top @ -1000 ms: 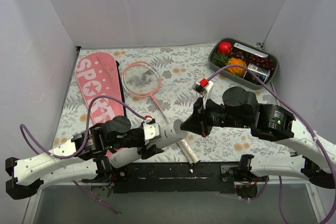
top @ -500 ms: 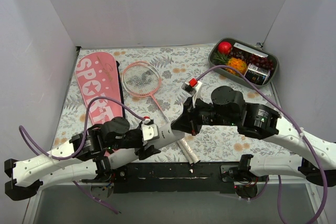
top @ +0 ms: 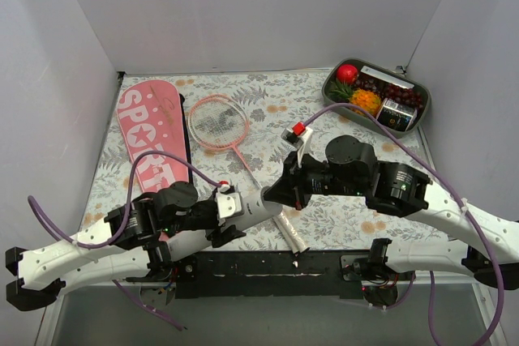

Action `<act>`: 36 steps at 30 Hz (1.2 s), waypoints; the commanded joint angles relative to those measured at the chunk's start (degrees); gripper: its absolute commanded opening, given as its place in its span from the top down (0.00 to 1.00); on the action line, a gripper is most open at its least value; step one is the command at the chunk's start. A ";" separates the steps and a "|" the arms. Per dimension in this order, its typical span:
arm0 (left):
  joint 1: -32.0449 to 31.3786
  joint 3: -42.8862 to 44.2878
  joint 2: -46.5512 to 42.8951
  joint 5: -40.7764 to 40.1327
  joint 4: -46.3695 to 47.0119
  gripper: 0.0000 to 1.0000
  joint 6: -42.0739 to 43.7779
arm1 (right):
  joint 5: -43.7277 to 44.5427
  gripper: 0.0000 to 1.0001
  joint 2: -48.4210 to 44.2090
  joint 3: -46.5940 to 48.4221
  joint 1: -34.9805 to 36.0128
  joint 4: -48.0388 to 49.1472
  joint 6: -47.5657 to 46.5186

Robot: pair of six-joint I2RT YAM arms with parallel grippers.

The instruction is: Pack up the badminton gear

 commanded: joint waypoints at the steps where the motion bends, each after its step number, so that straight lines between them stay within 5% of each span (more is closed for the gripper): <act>1: -0.15 1.52 -0.24 0.83 7.03 0.88 -0.74 | 1.97 0.99 1.25 -4.89 1.17 -9.12 0.64; 16: -0.24 4.68 3.19 -2.51 6.77 0.89 -1.44 | -2.77 0.99 0.99 -6.32 6.70 -7.01 -0.24; 26: -0.15 18.73 8.72 -6.63 -5.00 0.89 -1.18 | 21.81 0.99 -9.37 14.07 6.71 -14.47 0.02; 36: -0.15 33.58 25.15 -24.02 -7.65 0.90 9.80 | 31.15 0.99 -18.52 10.05 6.71 -13.52 0.02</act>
